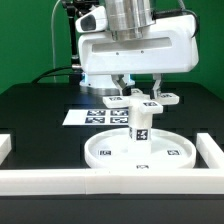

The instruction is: Assemble round table

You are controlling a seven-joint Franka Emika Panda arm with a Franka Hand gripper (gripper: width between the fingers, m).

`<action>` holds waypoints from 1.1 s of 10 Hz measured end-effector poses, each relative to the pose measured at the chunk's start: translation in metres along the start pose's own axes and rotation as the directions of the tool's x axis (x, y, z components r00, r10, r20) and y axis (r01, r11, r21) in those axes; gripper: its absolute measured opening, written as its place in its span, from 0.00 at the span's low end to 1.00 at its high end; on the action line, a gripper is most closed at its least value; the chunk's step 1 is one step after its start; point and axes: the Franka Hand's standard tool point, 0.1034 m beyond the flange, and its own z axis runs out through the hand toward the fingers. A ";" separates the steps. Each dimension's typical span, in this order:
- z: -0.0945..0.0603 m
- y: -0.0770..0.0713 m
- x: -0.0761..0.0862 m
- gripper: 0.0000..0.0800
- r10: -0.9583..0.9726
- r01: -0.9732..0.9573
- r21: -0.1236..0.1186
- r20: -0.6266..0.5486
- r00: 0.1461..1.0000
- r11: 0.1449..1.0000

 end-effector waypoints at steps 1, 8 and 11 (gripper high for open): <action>-0.002 -0.001 0.000 0.76 -0.011 0.011 0.000 0.000 1.000 1.000; -0.043 -0.009 -0.006 0.81 -0.042 0.042 0.017 0.022 0.999 0.999; -0.042 -0.009 -0.006 0.81 -0.042 0.042 0.017 0.023 0.999 0.999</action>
Offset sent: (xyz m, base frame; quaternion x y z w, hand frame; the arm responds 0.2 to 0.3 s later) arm -0.0094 -0.0024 0.0427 -0.0091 -0.0229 -0.0271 0.9993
